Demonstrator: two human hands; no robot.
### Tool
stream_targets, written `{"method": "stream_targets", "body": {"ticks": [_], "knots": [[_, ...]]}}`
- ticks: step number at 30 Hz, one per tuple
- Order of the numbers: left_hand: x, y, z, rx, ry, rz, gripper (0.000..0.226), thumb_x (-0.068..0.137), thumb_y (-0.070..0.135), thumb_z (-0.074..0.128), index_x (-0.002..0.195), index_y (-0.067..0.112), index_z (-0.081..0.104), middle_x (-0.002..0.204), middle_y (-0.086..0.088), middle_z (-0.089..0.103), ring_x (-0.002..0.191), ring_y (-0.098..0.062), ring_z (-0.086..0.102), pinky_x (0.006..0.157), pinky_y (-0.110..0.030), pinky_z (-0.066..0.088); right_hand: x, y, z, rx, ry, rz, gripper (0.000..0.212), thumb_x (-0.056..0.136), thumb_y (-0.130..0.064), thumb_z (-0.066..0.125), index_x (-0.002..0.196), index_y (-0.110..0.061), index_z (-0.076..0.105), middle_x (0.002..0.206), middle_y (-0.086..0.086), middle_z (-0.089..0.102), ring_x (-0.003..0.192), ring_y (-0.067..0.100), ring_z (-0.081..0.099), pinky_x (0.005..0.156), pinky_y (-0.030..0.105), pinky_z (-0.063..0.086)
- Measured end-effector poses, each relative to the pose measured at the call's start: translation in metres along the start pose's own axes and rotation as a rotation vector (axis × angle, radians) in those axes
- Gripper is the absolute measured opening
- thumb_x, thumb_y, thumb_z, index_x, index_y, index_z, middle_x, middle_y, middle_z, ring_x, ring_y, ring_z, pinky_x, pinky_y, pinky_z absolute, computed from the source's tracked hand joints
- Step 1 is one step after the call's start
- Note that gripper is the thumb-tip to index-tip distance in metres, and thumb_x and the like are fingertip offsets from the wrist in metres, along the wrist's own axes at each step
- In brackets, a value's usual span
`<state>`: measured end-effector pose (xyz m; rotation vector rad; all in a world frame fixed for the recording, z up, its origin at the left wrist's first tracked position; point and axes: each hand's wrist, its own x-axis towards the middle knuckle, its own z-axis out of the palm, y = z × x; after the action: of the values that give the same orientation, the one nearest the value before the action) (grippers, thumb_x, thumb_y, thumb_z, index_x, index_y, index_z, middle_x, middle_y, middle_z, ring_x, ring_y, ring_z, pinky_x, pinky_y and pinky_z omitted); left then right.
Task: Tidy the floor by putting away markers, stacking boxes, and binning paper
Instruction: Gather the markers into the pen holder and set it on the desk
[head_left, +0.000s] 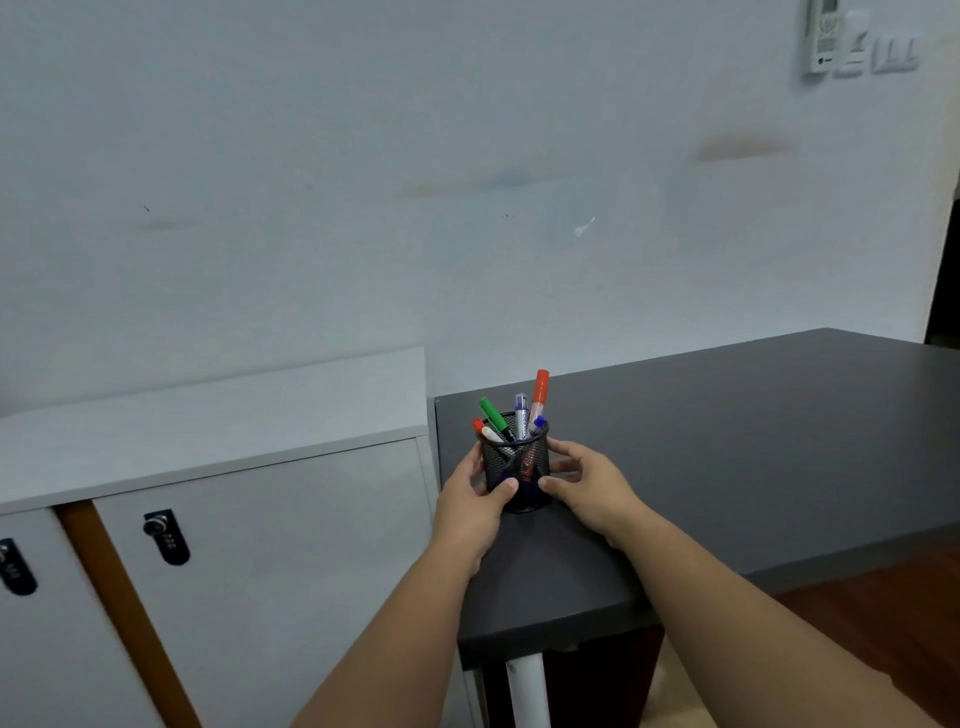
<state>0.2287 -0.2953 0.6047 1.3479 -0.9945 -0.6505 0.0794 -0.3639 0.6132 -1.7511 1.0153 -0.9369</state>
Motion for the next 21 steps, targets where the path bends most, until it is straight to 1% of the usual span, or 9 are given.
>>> {"method": "stream_targets", "body": {"ticks": [3,6,8,12,14,16,18,19,21], "knots": [[0.025,-0.007,0.006,0.009,0.05,0.024,0.064,0.087,0.0,0.064,0.142,0.029,0.047,0.12,0.017,0.066,0.101,0.006,0.061,0.099,-0.03,0.049,0.025,0.001,0.007,-0.073,0.004,-0.007,0.062,0.085,-0.016,0.069,0.14,-0.035,0.047,0.109,-0.006,0.065,0.104,0.013,0.062,0.091,0.027,0.047],[0.053,-0.012,0.014,0.101,0.121,0.047,0.057,0.089,0.003,0.061,0.138,0.032,0.052,0.12,0.013,0.067,0.108,-0.005,0.061,0.1,-0.028,0.047,0.053,0.004,0.015,-0.06,0.011,0.007,0.063,0.087,-0.012,0.065,0.143,-0.033,0.045,0.114,-0.005,0.064,0.108,0.013,0.06,0.092,0.025,0.044],[0.072,-0.015,0.018,0.17,0.165,0.059,0.053,0.09,0.006,0.061,0.136,0.031,0.054,0.118,0.013,0.066,0.109,-0.009,0.059,0.097,-0.026,0.045,0.072,0.007,0.02,-0.058,0.013,0.011,0.063,0.089,-0.009,0.062,0.144,-0.032,0.043,0.122,-0.002,0.064,0.109,0.009,0.056,0.092,0.022,0.041],[0.11,-0.023,0.025,0.219,0.223,0.058,0.044,0.091,0.007,0.059,0.128,0.03,0.062,0.114,0.009,0.069,0.106,-0.015,0.062,0.09,-0.025,0.046,0.111,0.013,0.026,-0.036,0.007,0.014,0.065,0.087,0.0,0.055,0.144,-0.028,0.044,0.129,0.002,0.063,0.121,0.019,0.056,0.103,0.029,0.042],[0.129,-0.027,0.027,0.246,0.251,0.061,0.041,0.091,0.008,0.06,0.126,0.028,0.063,0.116,0.006,0.069,0.104,-0.015,0.062,0.089,-0.025,0.046,0.131,0.016,0.03,0.022,0.005,0.027,0.066,0.085,0.005,0.052,0.143,-0.026,0.046,0.128,0.004,0.063,0.117,0.021,0.058,0.105,0.035,0.044],[0.15,-0.032,0.028,0.28,0.259,0.083,0.039,0.09,0.008,0.06,0.125,0.026,0.064,0.117,0.002,0.068,0.101,-0.014,0.061,0.089,-0.026,0.046,0.151,0.021,0.033,0.078,0.0,0.029,0.067,0.083,0.009,0.05,0.142,-0.024,0.048,0.122,0.004,0.065,0.109,0.02,0.061,0.104,0.039,0.046],[0.171,-0.036,0.029,0.344,0.262,0.1,0.037,0.09,0.01,0.06,0.124,0.025,0.064,0.116,-0.003,0.067,0.1,-0.018,0.063,0.092,-0.031,0.05,0.173,0.025,0.036,0.098,-0.013,0.017,0.068,0.082,0.01,0.05,0.141,-0.024,0.049,0.114,0.001,0.066,0.101,0.018,0.061,0.102,0.038,0.048],[0.181,-0.039,0.03,0.387,0.27,0.104,0.036,0.09,0.011,0.06,0.123,0.024,0.065,0.114,-0.006,0.066,0.099,-0.021,0.063,0.092,-0.035,0.05,0.184,0.027,0.038,0.107,-0.021,0.016,0.068,0.082,0.01,0.05,0.141,-0.023,0.048,0.113,0.001,0.065,0.102,0.018,0.061,0.101,0.037,0.048],[0.2,-0.042,0.032,0.448,0.293,0.111,0.031,0.089,0.012,0.059,0.118,0.021,0.066,0.106,-0.009,0.066,0.097,-0.026,0.062,0.09,-0.037,0.05,0.205,0.03,0.041,0.119,-0.034,0.019,0.07,0.082,0.011,0.048,0.143,-0.023,0.046,0.118,0.002,0.064,0.105,0.019,0.06,0.102,0.037,0.048]]}}
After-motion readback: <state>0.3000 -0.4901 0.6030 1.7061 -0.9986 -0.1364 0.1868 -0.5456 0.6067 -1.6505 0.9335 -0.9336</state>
